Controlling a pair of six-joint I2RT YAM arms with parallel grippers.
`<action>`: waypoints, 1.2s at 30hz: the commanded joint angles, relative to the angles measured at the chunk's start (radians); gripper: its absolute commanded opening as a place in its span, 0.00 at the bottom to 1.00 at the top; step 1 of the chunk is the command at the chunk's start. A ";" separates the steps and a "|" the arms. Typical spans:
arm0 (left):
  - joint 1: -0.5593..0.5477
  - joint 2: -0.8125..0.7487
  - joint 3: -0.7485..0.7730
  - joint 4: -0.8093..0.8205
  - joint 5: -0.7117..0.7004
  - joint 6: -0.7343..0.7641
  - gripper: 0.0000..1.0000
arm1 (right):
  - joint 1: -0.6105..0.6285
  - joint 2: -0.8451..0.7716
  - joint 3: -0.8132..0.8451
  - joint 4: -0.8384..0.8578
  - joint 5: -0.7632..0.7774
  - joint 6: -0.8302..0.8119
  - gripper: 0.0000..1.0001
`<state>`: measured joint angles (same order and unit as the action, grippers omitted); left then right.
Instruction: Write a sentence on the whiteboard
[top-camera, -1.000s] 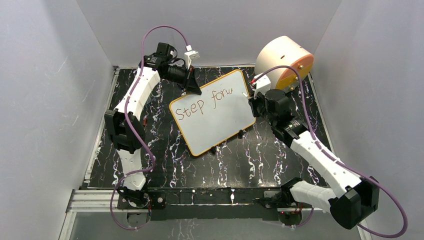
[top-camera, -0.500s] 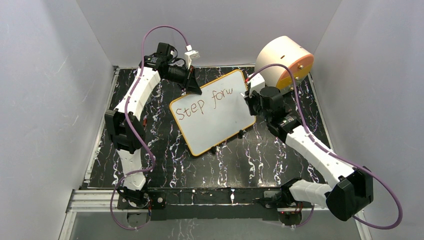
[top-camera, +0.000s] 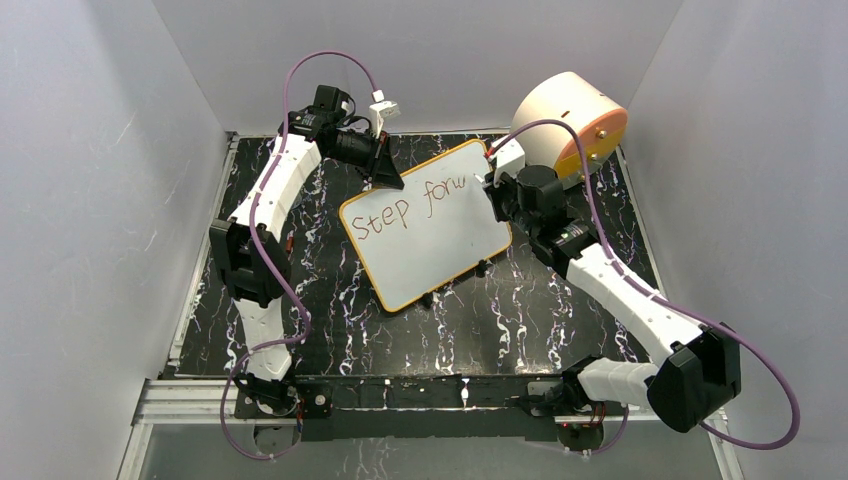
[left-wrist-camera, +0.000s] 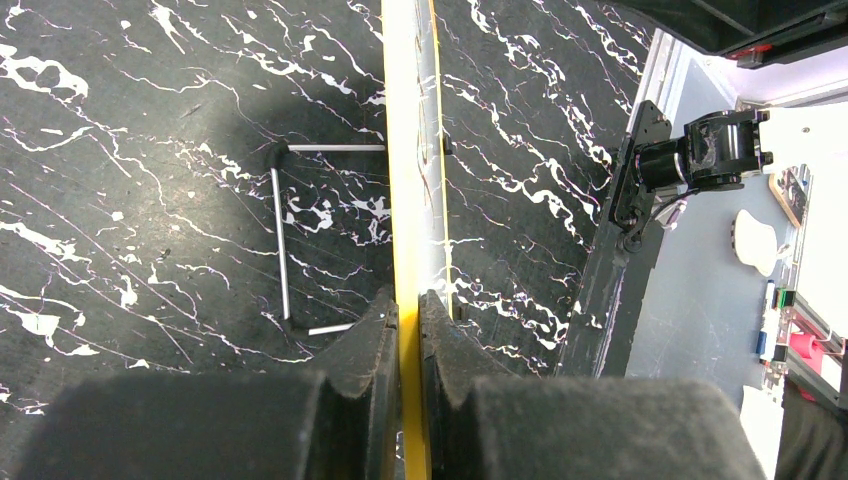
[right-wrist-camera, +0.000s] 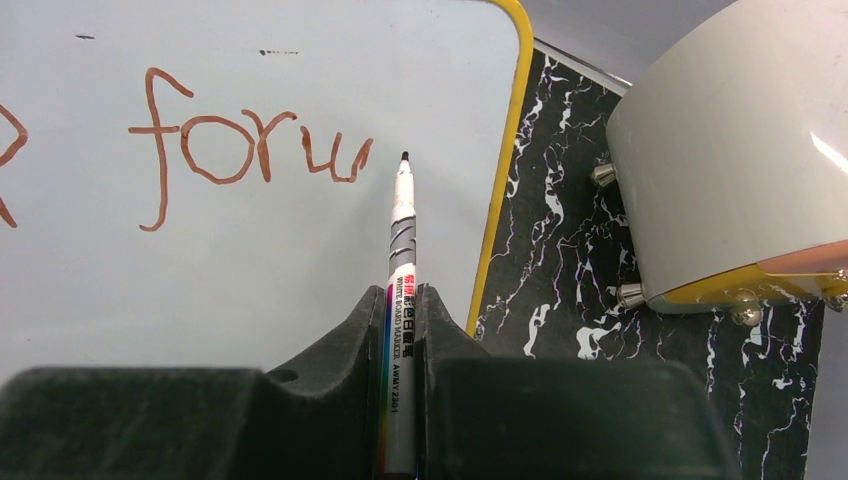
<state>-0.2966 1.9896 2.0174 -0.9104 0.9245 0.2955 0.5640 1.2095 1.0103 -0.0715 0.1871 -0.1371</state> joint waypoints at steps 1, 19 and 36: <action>-0.032 0.001 -0.029 -0.028 -0.024 0.072 0.00 | 0.002 0.018 0.059 0.064 -0.021 -0.017 0.00; -0.036 -0.002 -0.031 -0.033 -0.027 0.082 0.00 | 0.002 0.055 0.072 0.093 -0.020 -0.026 0.00; -0.040 -0.004 -0.031 -0.036 -0.028 0.087 0.00 | 0.002 0.061 0.061 0.077 0.006 -0.027 0.00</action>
<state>-0.2985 1.9896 2.0174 -0.9085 0.9211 0.2966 0.5640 1.2652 1.0271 -0.0429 0.1806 -0.1574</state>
